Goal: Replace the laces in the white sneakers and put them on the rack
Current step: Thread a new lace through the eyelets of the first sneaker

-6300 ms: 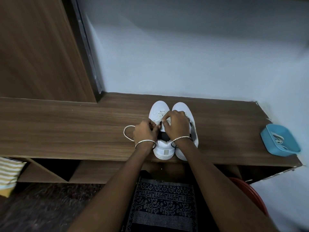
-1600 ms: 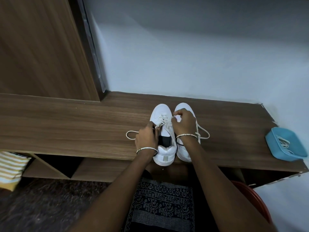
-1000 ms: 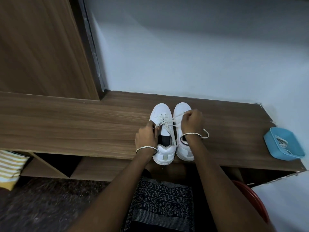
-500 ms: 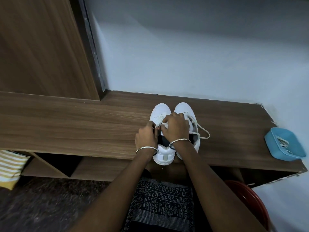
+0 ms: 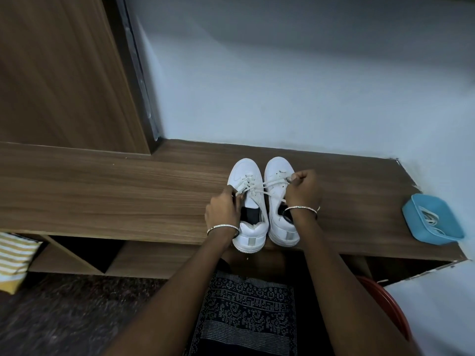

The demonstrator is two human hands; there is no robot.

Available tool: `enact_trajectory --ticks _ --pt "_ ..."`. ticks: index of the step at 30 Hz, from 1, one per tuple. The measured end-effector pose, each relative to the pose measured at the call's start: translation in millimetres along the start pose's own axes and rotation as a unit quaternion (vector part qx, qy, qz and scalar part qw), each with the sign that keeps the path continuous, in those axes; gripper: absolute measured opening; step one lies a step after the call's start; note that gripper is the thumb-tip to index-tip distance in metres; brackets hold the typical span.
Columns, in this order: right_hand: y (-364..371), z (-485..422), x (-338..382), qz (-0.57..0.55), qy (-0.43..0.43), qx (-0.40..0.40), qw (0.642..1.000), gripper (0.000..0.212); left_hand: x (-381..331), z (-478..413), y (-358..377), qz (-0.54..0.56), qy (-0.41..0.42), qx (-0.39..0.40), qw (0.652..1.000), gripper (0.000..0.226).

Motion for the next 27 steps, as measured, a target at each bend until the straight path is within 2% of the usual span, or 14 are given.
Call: enact_trajectory --ticks 2,4,7,9,11,18,21,24,27 --pt "2 6 2 0.006 -0.011 -0.011 1.0 0.018 0 0 0 0.003 0.002 0.0 1.0 0.023" --pt "5 15 14 0.065 -0.089 -0.009 0.994 0.026 0 0 0 0.0 0.003 -0.002 1.0 0.024" --pt "27 35 37 0.172 -0.23 0.1 0.953 0.031 1 0 0 -0.003 0.004 0.0 1.0 0.026" --pt "45 45 41 0.227 -0.258 0.18 0.921 0.03 1 -1 1 -0.004 0.007 0.001 1.0 0.026" --pt "55 49 41 0.268 -0.253 0.216 0.904 0.029 1 -1 1 -0.005 0.005 0.002 1.0 0.026" --pt "53 39 42 0.299 -0.226 0.192 0.907 0.015 -1 1 -1 -0.009 -0.001 0.003 1.0 0.03" --pt "39 27 32 0.241 -0.178 0.156 0.941 0.012 0 0 0 -0.01 0.002 0.001 1.0 0.03" --pt "13 10 15 0.143 -0.102 0.073 0.982 0.01 1 -1 1 -0.01 0.005 -0.002 1.0 0.028" --pt "-7 0 2 0.058 -0.024 0.002 0.998 0.012 2 -2 3 -0.007 0.006 -0.006 1.0 0.027"
Point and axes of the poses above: each hand's wrist, its own z-axis away from the middle knuckle, its own y-axis out of the palm, x = y × z, the point moved 5 cm from there along -z, towards the middle knuckle, and after that the axes turned 4 degrees about -y, right-handed, at the moved point
